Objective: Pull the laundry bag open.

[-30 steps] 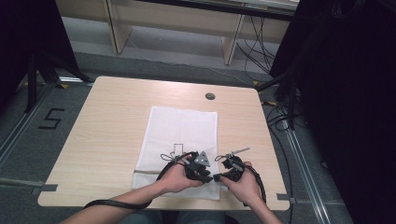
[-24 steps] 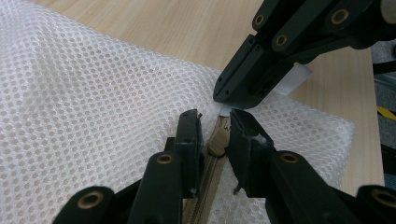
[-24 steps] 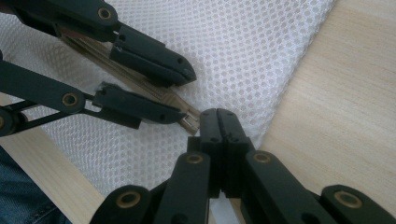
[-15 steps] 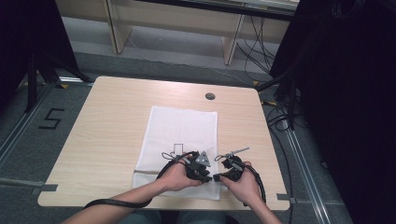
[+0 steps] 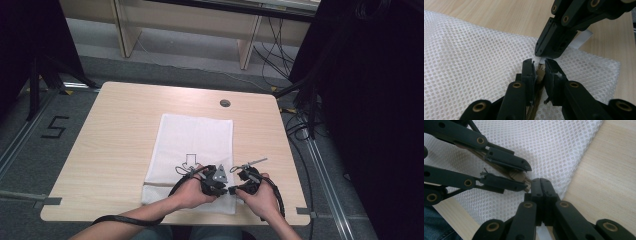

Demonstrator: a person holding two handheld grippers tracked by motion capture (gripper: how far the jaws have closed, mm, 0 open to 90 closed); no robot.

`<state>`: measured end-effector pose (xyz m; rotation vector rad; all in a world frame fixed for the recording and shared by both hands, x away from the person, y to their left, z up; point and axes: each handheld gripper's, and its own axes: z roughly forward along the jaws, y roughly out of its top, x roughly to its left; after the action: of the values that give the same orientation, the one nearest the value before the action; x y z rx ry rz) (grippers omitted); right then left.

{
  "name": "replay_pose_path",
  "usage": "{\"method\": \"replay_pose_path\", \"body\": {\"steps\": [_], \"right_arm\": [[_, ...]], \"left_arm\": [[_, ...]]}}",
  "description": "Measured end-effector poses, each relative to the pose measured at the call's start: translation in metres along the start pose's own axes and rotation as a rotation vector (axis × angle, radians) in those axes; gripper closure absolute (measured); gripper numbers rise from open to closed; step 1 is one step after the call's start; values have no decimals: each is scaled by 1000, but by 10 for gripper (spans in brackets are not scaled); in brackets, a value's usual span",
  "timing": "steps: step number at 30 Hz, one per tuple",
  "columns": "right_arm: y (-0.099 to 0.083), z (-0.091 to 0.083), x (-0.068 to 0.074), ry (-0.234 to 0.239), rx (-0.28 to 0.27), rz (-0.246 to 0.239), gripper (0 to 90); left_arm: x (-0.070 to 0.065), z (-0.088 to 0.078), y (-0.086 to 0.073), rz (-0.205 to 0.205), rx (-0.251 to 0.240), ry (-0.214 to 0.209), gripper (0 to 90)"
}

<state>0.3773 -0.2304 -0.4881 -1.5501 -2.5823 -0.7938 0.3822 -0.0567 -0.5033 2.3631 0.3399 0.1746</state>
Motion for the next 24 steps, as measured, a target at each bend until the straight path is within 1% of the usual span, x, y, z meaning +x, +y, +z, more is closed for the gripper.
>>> {"method": "replay_pose_path", "body": {"steps": [1,2,3,4,5,6,8,9,10,11,12,14,15,16,17,18,19,21,22,23,24], "right_arm": [[0,0,0,3,0,-1,900],[0,0,0,2,0,-2,900],[0,0,0,2,0,-1,900],[0,0,0,1,0,-3,900],[0,-1,0,1,1,0,900],[0,-1,0,1,1,0,900],[0,-1,0,6,3,-1,900],[0,0,0,0,1,0,900],[0,-1,-1,-1,3,-13,900],[0,-1,-1,-3,2,-13,900],[0,-1,-1,3,2,-16,900],[0,-1,-1,-3,2,-11,900],[0,-1,-1,-4,2,-10,900],[0,-1,-1,-5,1,-11,900],[0,-1,-1,-4,2,-11,900],[0,-1,-1,-4,1,-11,900],[0,-1,-1,-3,1,-11,900],[0,-1,-1,-4,2,-10,900],[0,-1,-1,0,3,-13,900],[0,-1,-1,-1,4,-15,900],[0,-1,-1,-1,7,-15,900]], "left_arm": [[0,0,0,-1,5,-3,782],[0,0,1,9,4,-3,784],[0,0,1,5,-3,-3,786],[0,0,1,-2,-10,-4,788],[-2,1,1,-23,-29,-4,790],[-2,1,1,-28,-35,-9,794],[-2,2,2,-43,-44,-18,803],[-2,2,2,-53,-41,-26,807],[-3,2,3,-54,-38,-24,811],[-1,1,4,-16,-23,-22,811],[-1,0,4,-4,-13,-22,811],[-1,0,3,-5,-13,-22,812],[-3,2,3,-31,-33,-22,813],[-3,2,2,-33,-37,-22,813],[-3,2,2,-28,-36,-23,813],[-1,0,2,9,-11,-25,813],[-1,0,2,11,-11,-26,814],[-3,3,0,-16,-38,-26,814],[-2,2,0,4,-24,-28,814],[-2,2,-1,6,-23,-28,813],[-3,3,-1,-3,-30,-28,812]]}}
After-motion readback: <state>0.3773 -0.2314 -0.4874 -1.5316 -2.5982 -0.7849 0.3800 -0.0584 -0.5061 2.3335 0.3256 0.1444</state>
